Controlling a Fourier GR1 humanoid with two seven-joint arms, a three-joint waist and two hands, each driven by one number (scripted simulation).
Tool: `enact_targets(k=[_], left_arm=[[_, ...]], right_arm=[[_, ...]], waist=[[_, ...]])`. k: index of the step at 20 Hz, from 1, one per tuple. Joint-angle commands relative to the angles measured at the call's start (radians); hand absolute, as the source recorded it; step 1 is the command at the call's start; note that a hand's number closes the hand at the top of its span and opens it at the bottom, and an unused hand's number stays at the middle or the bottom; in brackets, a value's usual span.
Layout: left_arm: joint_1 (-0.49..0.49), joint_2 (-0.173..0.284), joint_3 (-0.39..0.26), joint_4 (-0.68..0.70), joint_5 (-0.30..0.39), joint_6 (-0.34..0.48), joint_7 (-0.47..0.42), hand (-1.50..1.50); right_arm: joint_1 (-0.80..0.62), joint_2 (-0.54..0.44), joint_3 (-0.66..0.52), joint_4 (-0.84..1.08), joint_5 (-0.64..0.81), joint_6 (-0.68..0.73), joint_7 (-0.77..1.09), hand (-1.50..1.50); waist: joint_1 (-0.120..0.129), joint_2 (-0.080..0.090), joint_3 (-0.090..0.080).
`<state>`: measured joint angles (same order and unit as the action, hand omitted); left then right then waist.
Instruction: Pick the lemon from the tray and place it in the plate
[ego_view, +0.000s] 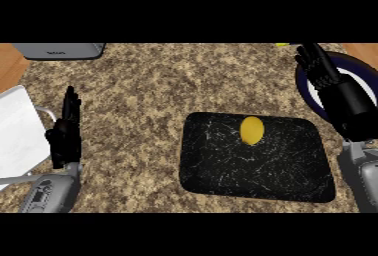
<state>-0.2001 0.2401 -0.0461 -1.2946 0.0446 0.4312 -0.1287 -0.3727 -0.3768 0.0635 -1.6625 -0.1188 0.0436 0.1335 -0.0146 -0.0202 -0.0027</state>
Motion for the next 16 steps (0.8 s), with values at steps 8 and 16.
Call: enact_targets(k=[8,16], left_arm=[[0.145,-0.089,-0.107,0.032,0.121,-0.182,0.186,0.0],[0.195,-0.057,-0.131,-0.052,0.165,-0.287,0.25,0.0]], right_arm=[[0.129,-0.216,-0.296,0.132,0.335,-0.348,0.106,1.5],[0.396,0.166,-0.206,-0.162,0.458,-0.7,-0.036,-1.5]], waist=[[-0.063,0.03,-0.006],[0.0,0.016,0.002]])
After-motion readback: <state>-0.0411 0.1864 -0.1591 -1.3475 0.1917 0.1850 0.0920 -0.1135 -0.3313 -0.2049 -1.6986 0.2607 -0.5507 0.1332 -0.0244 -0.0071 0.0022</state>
